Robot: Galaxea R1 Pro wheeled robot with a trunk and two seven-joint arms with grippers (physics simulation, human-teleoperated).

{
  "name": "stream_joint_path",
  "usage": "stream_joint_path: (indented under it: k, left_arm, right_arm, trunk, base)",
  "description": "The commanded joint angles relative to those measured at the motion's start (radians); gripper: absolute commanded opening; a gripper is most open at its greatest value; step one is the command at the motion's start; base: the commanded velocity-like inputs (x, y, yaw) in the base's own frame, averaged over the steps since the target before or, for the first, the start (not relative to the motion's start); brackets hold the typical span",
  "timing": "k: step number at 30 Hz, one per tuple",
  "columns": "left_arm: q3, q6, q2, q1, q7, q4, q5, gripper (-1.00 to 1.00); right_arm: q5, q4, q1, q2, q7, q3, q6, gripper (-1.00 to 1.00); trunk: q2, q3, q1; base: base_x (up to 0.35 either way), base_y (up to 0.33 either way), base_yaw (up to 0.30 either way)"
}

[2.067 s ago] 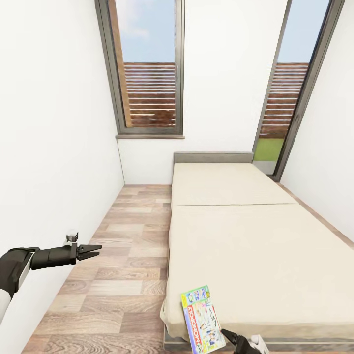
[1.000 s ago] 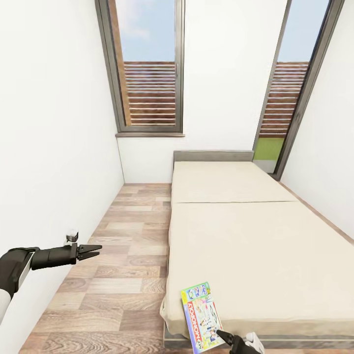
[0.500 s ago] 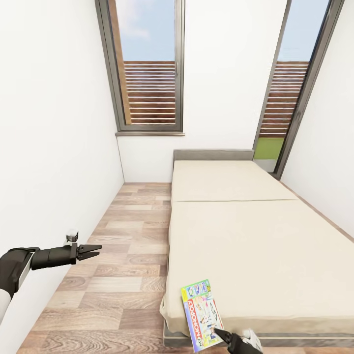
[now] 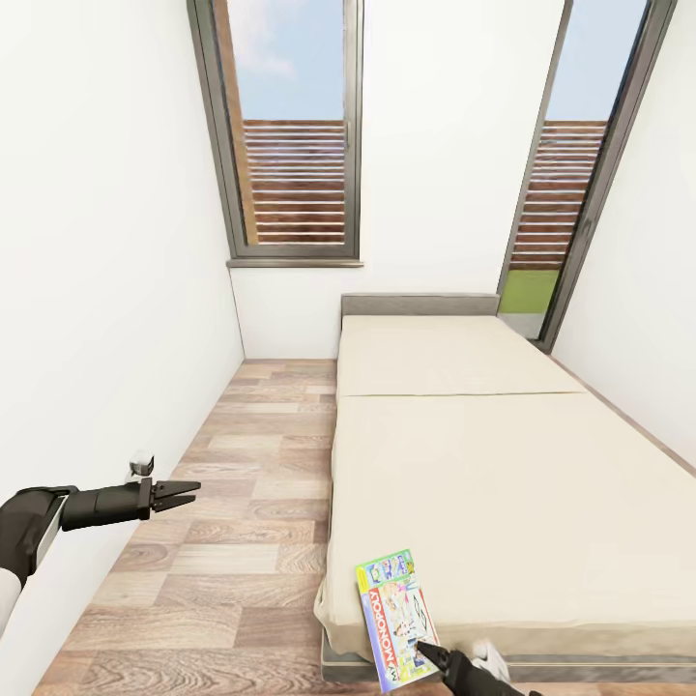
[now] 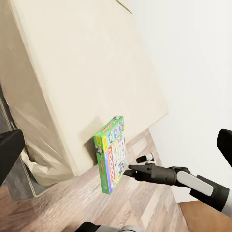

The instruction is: Put all the toys in the child's room - the three board games (two on the bed and one on the table), the two jigsaw puzzles on the table, and the tennis ball on the table - inside the toy box on the table in the child's room.

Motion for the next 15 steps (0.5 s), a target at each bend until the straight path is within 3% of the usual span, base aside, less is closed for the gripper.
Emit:
stream_joint_path:
  k: [1,6,8,15]
  left_arm:
    - [0.004,0.011,-0.001,-0.001,-0.008,-0.001,-0.011,1.00]
    - [0.004,0.011,-0.001,-0.001,-0.008,-0.001,-0.011,1.00]
    - [0.004,0.011,-0.001,-0.001,-0.008,-0.001,-0.011,1.00]
    - [0.004,0.011,-0.001,-0.001,-0.008,-0.001,-0.010,1.00]
  right_arm:
    - [-0.006,-0.002,-0.001,0.000,0.006,-0.003,0.008,1.00]
    - [-0.006,-0.007,0.000,0.000,0.060,0.006,0.007,1.00]
    - [-0.006,-0.008,0.000,-0.002,0.086,0.028,0.006,1.00]
    - [-0.005,-0.009,0.000,-0.003,0.103,0.054,0.004,1.00]
  trunk:
    - [0.000,-0.001,0.000]
    - [0.000,-0.001,0.000]
    - [0.000,-0.001,0.000]
    - [0.000,-0.001,0.000]
  base:
    - [0.000,0.000,0.000]
    - [0.000,0.000,0.000]
    - [0.000,0.000,0.000]
    - [0.000,0.000,0.000]
